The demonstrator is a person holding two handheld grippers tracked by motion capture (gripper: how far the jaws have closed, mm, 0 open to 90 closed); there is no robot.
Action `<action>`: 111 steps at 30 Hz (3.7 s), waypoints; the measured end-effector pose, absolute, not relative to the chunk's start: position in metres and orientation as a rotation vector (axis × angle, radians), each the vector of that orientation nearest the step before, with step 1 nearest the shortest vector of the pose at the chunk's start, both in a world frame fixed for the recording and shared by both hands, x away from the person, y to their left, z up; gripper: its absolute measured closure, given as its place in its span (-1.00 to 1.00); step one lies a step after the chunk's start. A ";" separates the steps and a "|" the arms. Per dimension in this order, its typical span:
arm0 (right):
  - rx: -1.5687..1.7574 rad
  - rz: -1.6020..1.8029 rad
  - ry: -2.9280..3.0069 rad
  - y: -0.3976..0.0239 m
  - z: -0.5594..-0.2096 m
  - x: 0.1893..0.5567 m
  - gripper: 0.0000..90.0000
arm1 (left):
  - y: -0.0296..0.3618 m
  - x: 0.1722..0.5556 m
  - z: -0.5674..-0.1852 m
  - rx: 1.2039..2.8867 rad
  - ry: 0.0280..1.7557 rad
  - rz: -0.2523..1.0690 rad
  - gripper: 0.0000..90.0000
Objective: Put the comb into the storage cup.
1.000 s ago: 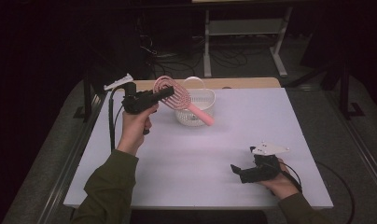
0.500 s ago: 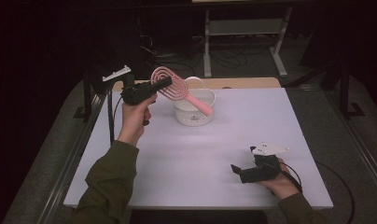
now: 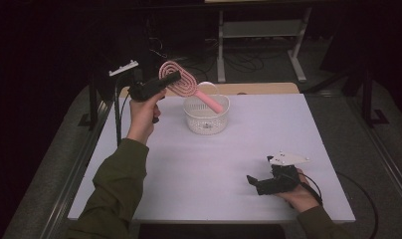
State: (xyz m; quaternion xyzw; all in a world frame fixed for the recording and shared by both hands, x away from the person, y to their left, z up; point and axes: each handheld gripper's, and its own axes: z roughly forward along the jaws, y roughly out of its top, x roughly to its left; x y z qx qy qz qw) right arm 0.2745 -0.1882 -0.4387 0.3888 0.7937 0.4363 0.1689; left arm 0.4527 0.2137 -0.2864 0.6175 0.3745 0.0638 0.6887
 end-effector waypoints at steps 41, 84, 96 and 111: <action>1.098 1.238 2.253 -0.190 -0.437 0.275 -1.00 | 0.181 0.489 -0.333 1.425 0.956 0.183 0.43; 1.095 1.235 2.259 -0.190 -0.438 0.275 -1.00 | 0.177 0.494 -0.375 1.438 1.045 0.162 0.43; 1.096 1.236 2.257 -0.190 -0.437 0.274 -1.00 | 0.179 0.494 -0.379 1.441 1.060 0.151 0.42; 1.097 1.233 2.261 -0.189 -0.438 0.274 -1.00 | 0.188 0.494 -0.383 1.456 1.070 0.145 0.40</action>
